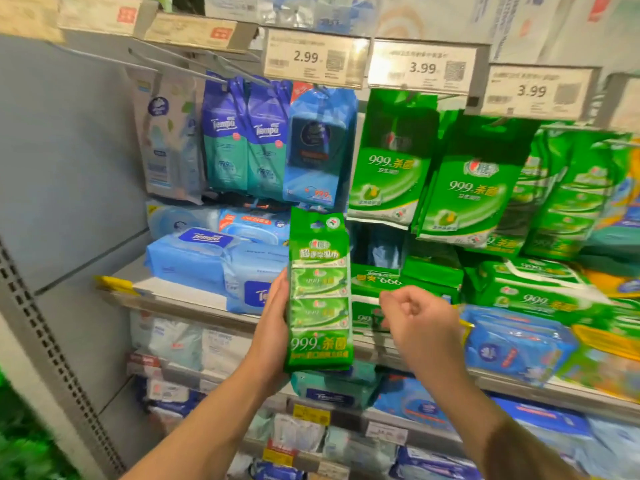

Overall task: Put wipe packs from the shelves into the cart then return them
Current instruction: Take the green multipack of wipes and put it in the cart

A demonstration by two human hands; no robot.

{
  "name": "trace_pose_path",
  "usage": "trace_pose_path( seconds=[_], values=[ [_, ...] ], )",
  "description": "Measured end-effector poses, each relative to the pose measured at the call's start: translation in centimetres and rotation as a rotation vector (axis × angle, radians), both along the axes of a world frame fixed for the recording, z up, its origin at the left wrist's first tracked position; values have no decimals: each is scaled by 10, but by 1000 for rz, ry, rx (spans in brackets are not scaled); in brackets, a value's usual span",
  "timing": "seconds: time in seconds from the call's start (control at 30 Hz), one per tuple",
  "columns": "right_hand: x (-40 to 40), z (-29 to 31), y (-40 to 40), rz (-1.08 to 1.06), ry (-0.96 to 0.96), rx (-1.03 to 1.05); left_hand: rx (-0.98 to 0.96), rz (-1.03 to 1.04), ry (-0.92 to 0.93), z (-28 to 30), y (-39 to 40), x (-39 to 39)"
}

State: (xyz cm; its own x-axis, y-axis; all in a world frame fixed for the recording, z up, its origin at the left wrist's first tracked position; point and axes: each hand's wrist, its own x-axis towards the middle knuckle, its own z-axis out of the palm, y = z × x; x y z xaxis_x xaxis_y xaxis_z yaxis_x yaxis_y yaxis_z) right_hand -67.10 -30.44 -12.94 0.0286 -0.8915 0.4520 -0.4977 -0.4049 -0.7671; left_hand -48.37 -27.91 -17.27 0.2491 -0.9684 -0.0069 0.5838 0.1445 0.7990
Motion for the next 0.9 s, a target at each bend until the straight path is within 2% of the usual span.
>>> trace_pose_path(
  seconds=[0.17, 0.3, 0.4, 0.67, 0.77, 0.9],
  values=[
    [-33, 25, -37, -359, -251, 102, -20, -71, -18, -11, -7, -8],
    [-50, 36, -74, -519, -254, 325, -33, -134, -5, -2, -6, -21],
    [-52, 44, -90, -361, -273, 579, -47, -139, 3, 1, -9, -30],
    [-59, 56, -93, -171, -367, 887, -30, -184, 3, 13, -9, -42],
    [-66, 59, -83, -69, -352, 932, -16, -215, 5, 7, -11, -41],
    [-88, 46, -70, 127, -319, 1091, -29, -210, -20, 2, -13, -37]
  ],
)
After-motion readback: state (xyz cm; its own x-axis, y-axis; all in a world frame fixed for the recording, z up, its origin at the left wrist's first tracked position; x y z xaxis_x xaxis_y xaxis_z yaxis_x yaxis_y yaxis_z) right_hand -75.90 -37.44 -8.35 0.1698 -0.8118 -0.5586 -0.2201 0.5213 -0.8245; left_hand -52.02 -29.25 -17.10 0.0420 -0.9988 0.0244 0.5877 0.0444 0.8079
